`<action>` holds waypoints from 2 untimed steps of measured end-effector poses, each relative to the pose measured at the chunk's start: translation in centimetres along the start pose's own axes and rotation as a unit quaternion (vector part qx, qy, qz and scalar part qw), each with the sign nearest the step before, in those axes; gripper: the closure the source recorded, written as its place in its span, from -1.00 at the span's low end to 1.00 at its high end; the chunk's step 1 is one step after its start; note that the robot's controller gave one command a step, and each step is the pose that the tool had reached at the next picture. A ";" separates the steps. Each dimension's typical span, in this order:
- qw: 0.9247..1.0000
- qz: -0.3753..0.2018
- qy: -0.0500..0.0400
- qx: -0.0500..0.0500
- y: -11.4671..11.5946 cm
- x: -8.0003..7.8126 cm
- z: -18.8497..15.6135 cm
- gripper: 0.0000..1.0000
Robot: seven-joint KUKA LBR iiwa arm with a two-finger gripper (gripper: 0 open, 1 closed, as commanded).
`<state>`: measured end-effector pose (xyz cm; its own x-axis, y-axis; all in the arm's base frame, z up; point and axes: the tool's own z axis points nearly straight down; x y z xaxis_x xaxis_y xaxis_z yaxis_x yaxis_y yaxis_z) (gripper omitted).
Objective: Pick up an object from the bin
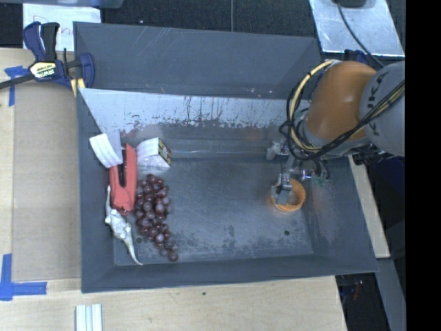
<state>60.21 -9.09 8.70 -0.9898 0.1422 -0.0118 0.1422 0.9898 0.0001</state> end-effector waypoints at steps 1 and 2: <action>0.999 0.050 -0.002 -0.002 -1.9 1.5 0.8 -1.00; 0.998 0.056 -0.001 -0.004 -2.0 1.1 1.1 -1.00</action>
Offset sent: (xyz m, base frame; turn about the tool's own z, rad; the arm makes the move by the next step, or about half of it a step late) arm -0.0056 -0.0191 -0.0156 0.0995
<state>58.89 -10.92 7.64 -0.9674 0.2528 -0.0134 0.2527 0.9675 0.0090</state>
